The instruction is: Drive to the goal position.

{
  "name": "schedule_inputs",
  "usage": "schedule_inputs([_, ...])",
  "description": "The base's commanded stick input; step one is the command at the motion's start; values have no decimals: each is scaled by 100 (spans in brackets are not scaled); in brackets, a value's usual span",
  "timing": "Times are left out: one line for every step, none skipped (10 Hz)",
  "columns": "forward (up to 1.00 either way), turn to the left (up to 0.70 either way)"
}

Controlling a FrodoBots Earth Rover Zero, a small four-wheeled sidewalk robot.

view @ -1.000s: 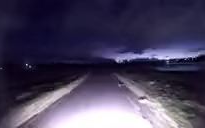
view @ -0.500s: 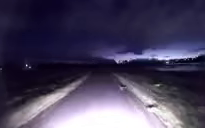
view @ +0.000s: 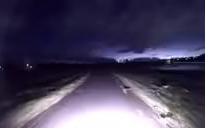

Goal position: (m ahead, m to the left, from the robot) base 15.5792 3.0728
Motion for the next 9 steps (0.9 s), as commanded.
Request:
schedule_inputs([70, 0])
schedule_inputs([70, 0])
schedule_inputs([70, 0])
schedule_inputs([70, 0])
schedule_inputs([70, 0])
schedule_inputs([70, 0])
schedule_inputs([70, 0])
schedule_inputs([70, 0])
schedule_inputs([70, 0])
